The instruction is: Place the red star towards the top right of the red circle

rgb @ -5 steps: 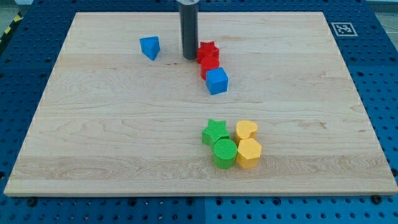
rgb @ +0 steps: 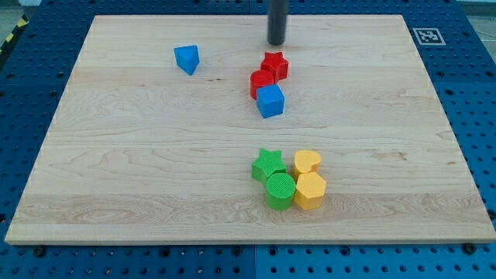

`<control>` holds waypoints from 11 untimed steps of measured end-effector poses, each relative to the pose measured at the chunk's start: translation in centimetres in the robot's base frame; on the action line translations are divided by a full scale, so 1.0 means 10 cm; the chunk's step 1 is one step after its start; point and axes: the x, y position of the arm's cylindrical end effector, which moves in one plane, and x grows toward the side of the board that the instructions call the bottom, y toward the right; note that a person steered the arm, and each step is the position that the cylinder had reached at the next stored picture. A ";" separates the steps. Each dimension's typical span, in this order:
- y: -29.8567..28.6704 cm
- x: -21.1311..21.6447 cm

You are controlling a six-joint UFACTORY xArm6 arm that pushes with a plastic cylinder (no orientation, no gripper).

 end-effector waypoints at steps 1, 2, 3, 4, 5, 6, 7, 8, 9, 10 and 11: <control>0.10 0.00; 0.17 0.06; 0.23 0.17; 0.23 0.25; -0.05 0.23; -0.31 0.28; -0.27 0.41; -0.14 0.43; -0.09 0.58; -0.03 0.66; 0.10 0.70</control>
